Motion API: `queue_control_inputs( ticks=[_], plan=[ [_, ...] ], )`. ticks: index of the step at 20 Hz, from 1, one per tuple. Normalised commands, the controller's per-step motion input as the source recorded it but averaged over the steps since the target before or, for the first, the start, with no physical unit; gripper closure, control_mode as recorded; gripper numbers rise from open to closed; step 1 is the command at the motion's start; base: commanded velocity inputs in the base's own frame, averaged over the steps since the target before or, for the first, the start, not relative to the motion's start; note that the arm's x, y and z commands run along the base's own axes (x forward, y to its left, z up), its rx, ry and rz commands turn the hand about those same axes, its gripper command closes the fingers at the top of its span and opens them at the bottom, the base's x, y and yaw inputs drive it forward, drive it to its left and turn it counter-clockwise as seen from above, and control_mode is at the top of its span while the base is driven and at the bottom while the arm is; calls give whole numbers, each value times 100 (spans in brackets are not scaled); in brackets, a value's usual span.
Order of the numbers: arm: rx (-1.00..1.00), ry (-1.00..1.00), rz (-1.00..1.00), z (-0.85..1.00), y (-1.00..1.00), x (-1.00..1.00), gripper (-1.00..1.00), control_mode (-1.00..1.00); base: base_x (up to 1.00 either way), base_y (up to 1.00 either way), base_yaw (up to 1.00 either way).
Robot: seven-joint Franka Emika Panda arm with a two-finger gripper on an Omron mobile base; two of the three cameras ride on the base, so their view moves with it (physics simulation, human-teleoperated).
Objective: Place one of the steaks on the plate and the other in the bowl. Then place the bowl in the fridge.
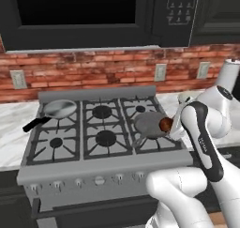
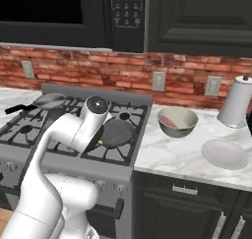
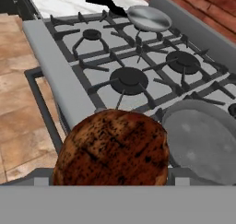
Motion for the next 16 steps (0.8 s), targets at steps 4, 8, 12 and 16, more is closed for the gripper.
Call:
queue_control_inputs(
  ticks=[4,8,12,16],
  plan=[
    [0,0,0,0,0,0,100,100,0,-59,3],
    [0,0,0,0,0,0,100,100,0,-60,3],
    [0,0,0,0,0,0,100,100,0,-60,3],
    [0,0,0,0,0,0,100,100,0,-57,2]
  ],
)
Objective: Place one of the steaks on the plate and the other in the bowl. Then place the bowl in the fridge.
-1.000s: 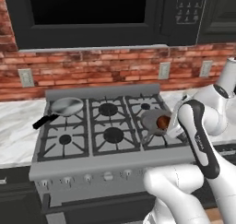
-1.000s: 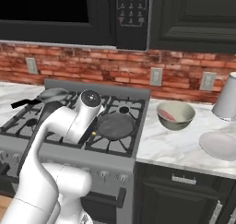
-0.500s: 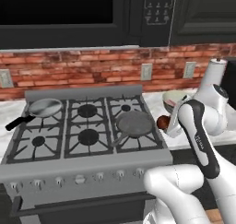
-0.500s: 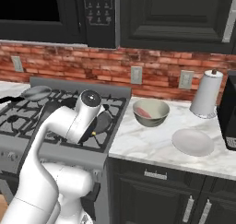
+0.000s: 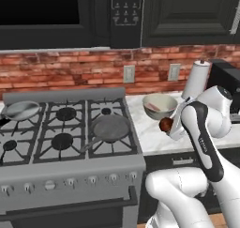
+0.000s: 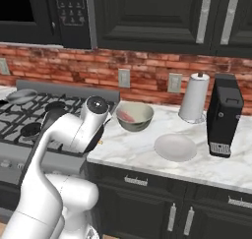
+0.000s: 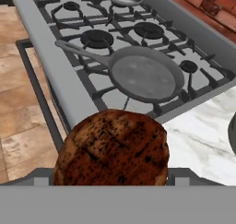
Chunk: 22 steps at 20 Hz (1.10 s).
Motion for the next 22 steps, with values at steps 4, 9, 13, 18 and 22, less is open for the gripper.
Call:
queue_control_inputs(
  ticks=[4,9,13,18,22],
  plan=[
    [0,0,0,0,0,0,100,100,3,-52,1],
    [0,0,0,0,0,0,100,100,18,-30,0],
    [0,0,0,0,0,0,100,100,30,-29,0],
    [0,0,0,0,0,0,100,100,30,-49,0],
    [0,0,0,0,0,0,100,100,22,-55,0]
  ],
)
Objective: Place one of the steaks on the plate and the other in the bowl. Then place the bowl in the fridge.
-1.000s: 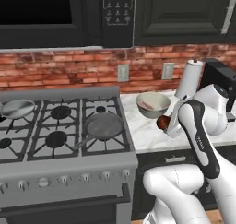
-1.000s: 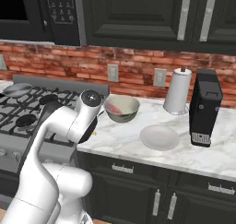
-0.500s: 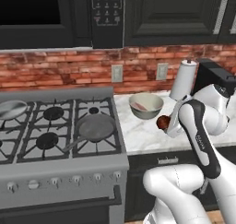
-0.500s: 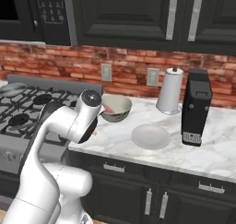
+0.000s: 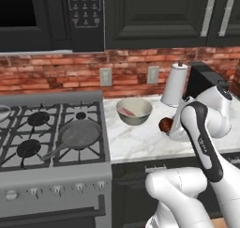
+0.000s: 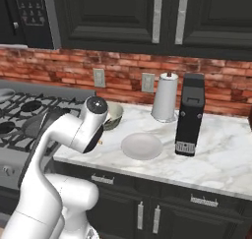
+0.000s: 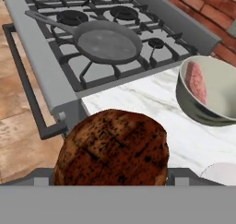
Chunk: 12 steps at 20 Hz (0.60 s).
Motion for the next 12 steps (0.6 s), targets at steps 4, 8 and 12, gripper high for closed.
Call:
queue_control_inputs(
  ticks=[4,8,12],
  plan=[
    [0,0,0,0,0,0,100,100,32,-21,0],
    [0,0,0,0,0,0,100,100,35,-7,0],
    [0,0,0,0,0,0,100,100,26,-16,0]
  ],
)
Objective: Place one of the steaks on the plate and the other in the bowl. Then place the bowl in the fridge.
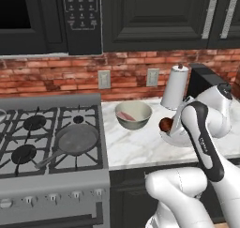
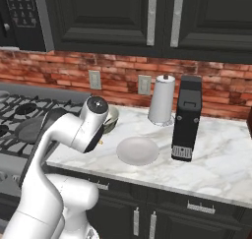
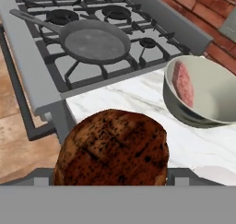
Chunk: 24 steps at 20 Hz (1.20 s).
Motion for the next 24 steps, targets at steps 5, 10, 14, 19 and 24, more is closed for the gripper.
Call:
queue_control_inputs(
  ticks=[5,10,14,19,24],
  plan=[
    [0,0,0,0,-28,22,100,-100,0,0,0],
    [0,4,-1,-24,-36,32,100,-100,0,0,0],
    [0,9,-3,-46,-33,38,100,-100,0,0,0],
    [0,8,-2,-42,-40,42,100,-100,0,0,0],
    [0,6,-3,-33,-27,45,100,-100,0,0,0]
  ],
)
